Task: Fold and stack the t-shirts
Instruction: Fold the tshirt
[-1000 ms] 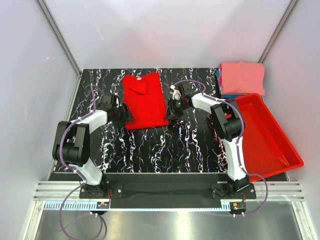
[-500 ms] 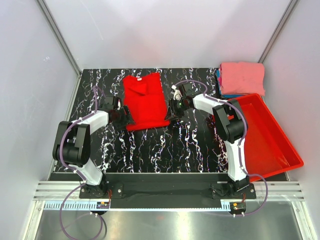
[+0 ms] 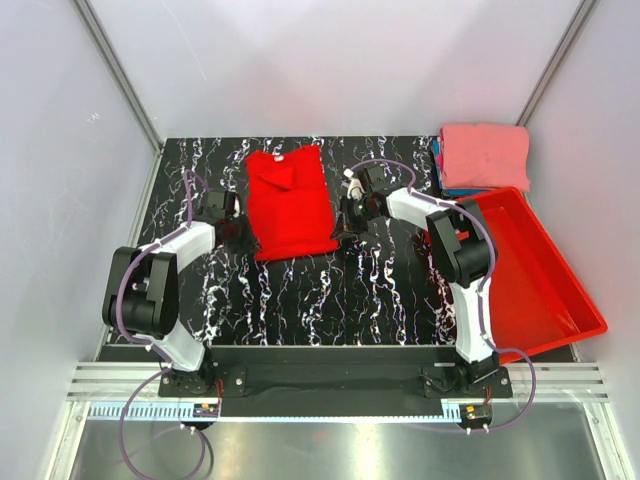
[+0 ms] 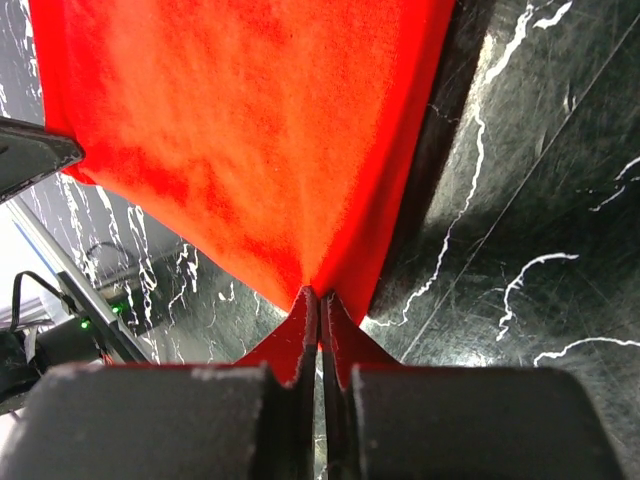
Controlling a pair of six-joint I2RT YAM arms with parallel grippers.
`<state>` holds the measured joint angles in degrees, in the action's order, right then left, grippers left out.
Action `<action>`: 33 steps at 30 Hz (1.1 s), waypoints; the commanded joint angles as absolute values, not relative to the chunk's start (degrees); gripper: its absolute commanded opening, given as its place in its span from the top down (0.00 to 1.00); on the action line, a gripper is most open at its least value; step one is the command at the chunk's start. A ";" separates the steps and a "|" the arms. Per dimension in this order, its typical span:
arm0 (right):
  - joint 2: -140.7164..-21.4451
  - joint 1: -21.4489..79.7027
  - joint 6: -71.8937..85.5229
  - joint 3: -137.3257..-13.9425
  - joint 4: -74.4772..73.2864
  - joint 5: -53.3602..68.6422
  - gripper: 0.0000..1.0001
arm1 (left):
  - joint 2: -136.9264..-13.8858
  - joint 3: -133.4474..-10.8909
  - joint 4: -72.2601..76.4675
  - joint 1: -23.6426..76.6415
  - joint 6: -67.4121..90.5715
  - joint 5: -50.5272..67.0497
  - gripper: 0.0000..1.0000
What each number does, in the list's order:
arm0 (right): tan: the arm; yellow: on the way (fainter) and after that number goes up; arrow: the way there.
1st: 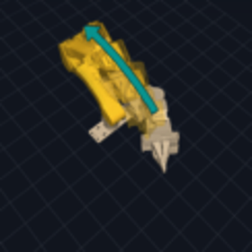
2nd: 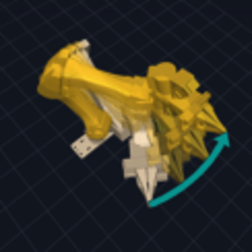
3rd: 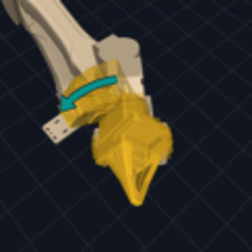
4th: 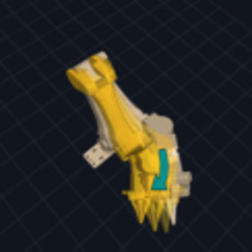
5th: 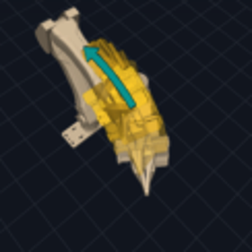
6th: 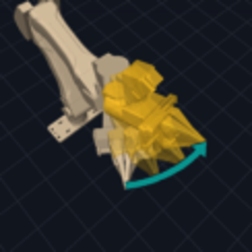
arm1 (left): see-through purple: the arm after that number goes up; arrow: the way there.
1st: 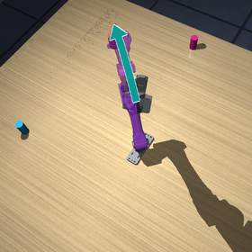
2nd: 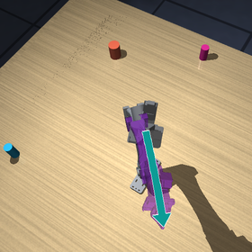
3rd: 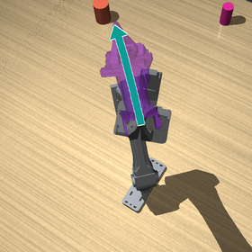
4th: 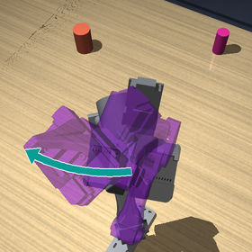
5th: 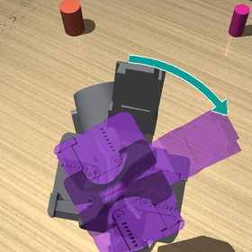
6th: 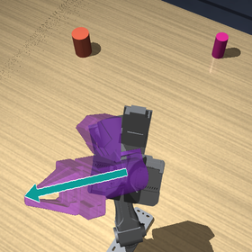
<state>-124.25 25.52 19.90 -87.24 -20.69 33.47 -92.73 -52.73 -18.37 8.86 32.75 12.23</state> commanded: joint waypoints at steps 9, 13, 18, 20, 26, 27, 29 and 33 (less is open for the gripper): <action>-114.87 26.37 21.10 -76.47 -12.13 32.70 1.00 | -89.21 -48.79 -18.72 9.05 34.45 9.93 1.00; -115.58 26.37 20.83 -74.89 -11.69 32.78 1.00 | -89.21 -46.32 -18.72 9.05 35.68 8.70 1.00; -115.40 26.37 20.74 -74.71 -11.95 32.43 1.00 | -90.09 -45.00 -17.67 9.14 35.95 10.37 1.00; -115.23 26.37 21.09 -74.53 -12.39 32.43 1.00 | -90.09 -44.65 -18.36 9.49 36.12 10.28 1.00; -113.03 27.42 21.97 -71.29 -14.67 29.98 0.98 | -86.40 -43.77 -23.18 10.54 36.39 7.40 0.82; -112.24 28.03 21.80 -70.76 -16.07 29.27 0.97 | -85.70 -44.03 -24.51 11.50 36.30 6.51 0.76; -111.54 28.82 21.62 -69.26 -17.75 27.17 0.94 | -84.64 -44.30 -27.40 12.56 35.86 3.80 0.74; -108.21 30.76 22.93 -65.93 -17.49 26.28 0.93 | -80.44 -42.02 -28.74 14.15 36.65 2.64 0.62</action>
